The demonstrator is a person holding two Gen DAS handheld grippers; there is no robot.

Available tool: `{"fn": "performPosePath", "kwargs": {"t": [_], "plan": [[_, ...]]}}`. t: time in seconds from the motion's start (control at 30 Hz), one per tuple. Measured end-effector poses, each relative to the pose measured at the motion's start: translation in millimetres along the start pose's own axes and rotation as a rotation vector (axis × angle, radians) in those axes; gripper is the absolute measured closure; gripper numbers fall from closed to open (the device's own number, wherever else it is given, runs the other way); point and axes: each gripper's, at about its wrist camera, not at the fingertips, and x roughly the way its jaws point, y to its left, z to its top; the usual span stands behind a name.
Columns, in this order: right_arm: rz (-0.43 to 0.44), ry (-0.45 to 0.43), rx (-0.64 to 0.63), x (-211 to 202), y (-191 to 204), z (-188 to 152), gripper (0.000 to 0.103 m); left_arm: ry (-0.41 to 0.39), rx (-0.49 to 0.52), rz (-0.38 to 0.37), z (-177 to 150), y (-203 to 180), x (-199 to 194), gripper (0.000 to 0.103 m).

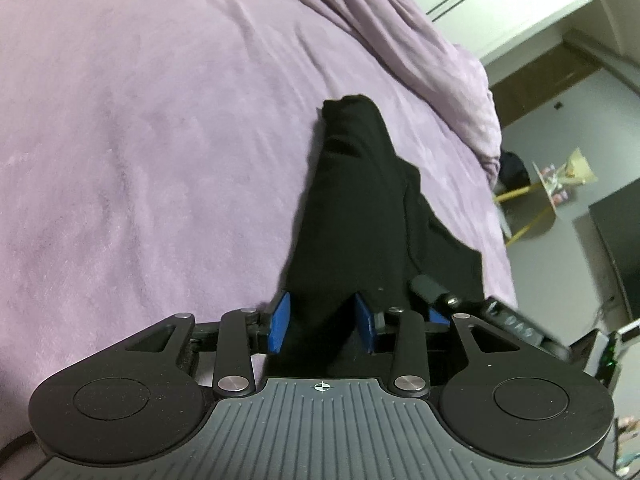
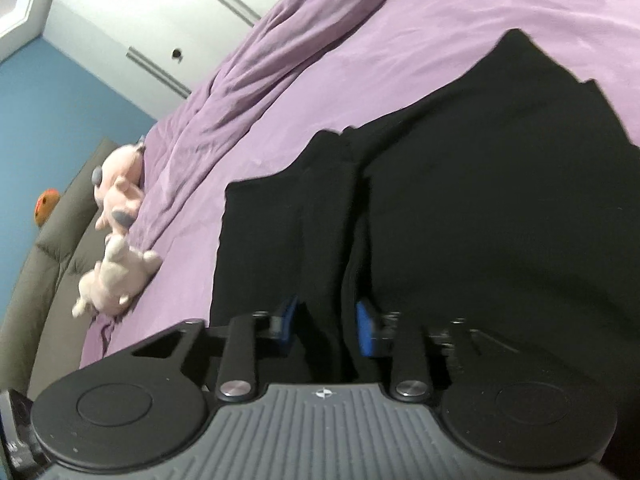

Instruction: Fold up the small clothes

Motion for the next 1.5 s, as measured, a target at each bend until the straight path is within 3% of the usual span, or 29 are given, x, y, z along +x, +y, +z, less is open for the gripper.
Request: {"fn": "performPosePath", "kwargs": {"t": [0.2,0.4,0.53,0.63,0.77,0.83,0.87,0.9,0.97,1.0,1.03,1.2,1.33,1.4,1.5], "plan": [[-0.12,-0.022,-0.131,4.6,20.2,-3.3,0.093,-0.014,-0.007,0.011,3.6,-3.3,8.2,0.058],[-0.293,-0.139,-0.372,-21.1,53.3,-6.1,0.095,-0.032,0.04,0.02,3.0,-16.8,2.7,0.058],[-0.464,-0.204,-0.421,-47.8,40.7,-3.8,0.095,-0.053,0.105,0.042,-1.8,-30.7,-2.1,0.058],[-0.58,-0.172,-0.396,-50.4,14.9,-2.3,0.094,-0.016,0.155,0.068,-9.6,-43.0,8.3,0.058],[-0.46,-0.149,-0.298,-62.8,-9.8,5.7,0.087,0.082,0.184,0.037,-25.1,-53.4,31.8,0.058],[-0.362,-0.147,-0.208,-69.4,-21.7,13.2,0.062,0.099,0.183,0.052,-30.6,-54.2,38.1,0.058],[-0.325,-0.152,-0.17,-68.8,-26.6,15.4,0.061,0.092,0.196,0.061,-32.2,-54.6,38.6,0.058],[-0.314,-0.152,-0.147,-66.6,-31.4,18.1,0.062,0.092,0.206,0.066,-33.3,-55.2,38.7,0.058],[-0.346,-0.151,-0.167,-60.8,-29.8,20.9,0.073,0.092,0.209,0.076,-34.1,-56.1,38.1,0.058],[-0.373,-0.157,-0.202,-59.7,-24.1,19.8,0.091,0.091,0.213,0.082,-34.3,-58.6,38.2,0.058],[-0.428,-0.169,-0.263,-57.8,-13.5,18.1,0.094,0.088,0.222,0.092,-35.4,-61.6,37.8,0.058],[-0.663,-0.281,-0.447,-59.0,8.3,4.8,0.098,0.055,0.304,0.146,-42.2,-75.1,32.6,0.057],[-0.705,-0.243,-0.464,-48.9,-4.5,-0.4,0.098,0.069,0.337,0.153,-49.8,-81.5,35.8,0.057],[-0.685,-0.248,-0.451,-53.5,-4.1,-0.8,0.098,0.089,0.344,0.166,-54.1,-83.6,39.0,0.057],[-0.568,-0.216,-0.365,-71.2,-9.9,1.7,0.091,0.085,0.366,0.176,-57.2,-83.0,38.8,0.056]]}}
